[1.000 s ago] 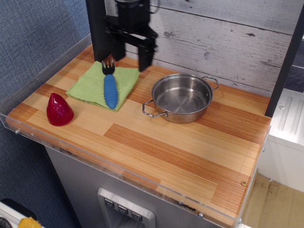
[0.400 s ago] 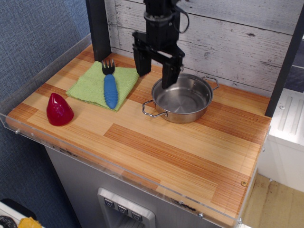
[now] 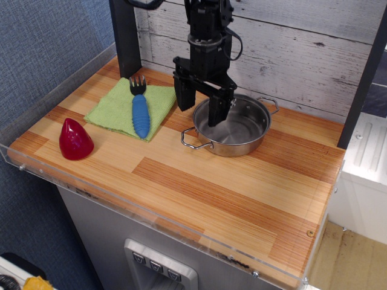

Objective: Place the bowl on the far edge of the table

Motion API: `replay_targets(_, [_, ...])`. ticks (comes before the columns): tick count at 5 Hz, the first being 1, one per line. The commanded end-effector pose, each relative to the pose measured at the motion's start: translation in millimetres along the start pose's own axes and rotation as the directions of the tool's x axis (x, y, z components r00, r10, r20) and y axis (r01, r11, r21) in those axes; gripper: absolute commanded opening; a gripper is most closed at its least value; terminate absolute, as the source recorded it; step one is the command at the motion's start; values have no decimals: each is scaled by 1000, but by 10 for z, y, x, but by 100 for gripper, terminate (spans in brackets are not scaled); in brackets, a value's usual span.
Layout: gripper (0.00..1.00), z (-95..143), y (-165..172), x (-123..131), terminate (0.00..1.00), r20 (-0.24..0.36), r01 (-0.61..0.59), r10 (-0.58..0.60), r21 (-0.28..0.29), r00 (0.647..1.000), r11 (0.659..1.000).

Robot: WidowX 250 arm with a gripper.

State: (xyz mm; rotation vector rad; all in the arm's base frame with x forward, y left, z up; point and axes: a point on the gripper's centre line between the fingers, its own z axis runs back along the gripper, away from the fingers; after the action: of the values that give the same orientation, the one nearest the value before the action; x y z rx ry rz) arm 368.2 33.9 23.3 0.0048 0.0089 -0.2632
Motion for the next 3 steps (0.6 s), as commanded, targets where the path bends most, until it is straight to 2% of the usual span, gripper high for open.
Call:
replay_targets(1, [0, 108, -19, 61, 0, 81, 24, -24, -1, 996, 1000])
replay_targets(3, [0, 104, -11, 47, 0, 91, 19, -18, -14, 996, 1000])
